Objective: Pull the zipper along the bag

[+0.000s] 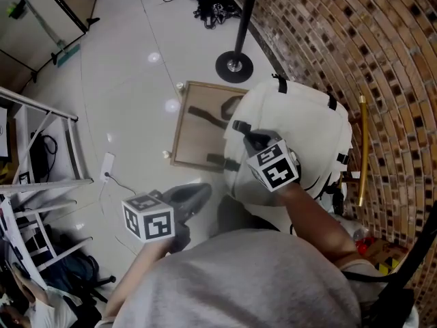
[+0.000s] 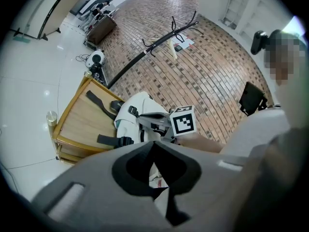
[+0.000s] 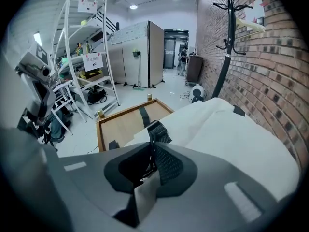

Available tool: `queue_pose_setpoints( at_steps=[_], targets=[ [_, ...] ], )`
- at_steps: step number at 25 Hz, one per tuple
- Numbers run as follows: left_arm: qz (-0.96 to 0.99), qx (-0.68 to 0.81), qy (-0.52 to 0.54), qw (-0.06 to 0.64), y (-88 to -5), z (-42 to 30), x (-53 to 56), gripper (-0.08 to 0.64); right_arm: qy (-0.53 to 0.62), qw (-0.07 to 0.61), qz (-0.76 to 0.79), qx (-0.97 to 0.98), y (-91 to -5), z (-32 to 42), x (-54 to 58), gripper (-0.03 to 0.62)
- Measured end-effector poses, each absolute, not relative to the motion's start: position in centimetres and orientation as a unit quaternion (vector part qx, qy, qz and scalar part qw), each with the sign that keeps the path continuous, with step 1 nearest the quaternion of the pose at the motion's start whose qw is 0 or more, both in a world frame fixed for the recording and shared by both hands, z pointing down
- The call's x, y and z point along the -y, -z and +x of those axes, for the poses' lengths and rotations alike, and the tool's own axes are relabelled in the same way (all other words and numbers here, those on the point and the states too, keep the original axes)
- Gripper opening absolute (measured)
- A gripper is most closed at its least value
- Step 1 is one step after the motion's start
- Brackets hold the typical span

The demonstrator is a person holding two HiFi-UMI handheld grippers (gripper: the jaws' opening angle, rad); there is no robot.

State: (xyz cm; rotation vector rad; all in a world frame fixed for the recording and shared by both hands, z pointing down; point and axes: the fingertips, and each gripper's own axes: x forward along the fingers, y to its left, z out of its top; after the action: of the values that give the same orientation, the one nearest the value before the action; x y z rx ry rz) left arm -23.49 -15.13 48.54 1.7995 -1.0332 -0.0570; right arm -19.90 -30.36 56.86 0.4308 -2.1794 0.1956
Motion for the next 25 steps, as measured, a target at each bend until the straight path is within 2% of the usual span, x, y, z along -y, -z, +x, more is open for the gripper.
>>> queue_pose_setpoints(
  at_steps=[11,25],
  targets=[
    [0.759,0.424,0.020,0.494,-46.9,-22.5,12.1,0.000,-0.087,0.417,0.154,0.891,-55.1,-19.8,26.0,0.032],
    [0.775,0.418,0.014,0.474,-45.2,-21.7,8.3,0.000,-0.064,0.429,0.180,0.883,-55.5,-17.2,21.4,0.032]
  ],
)
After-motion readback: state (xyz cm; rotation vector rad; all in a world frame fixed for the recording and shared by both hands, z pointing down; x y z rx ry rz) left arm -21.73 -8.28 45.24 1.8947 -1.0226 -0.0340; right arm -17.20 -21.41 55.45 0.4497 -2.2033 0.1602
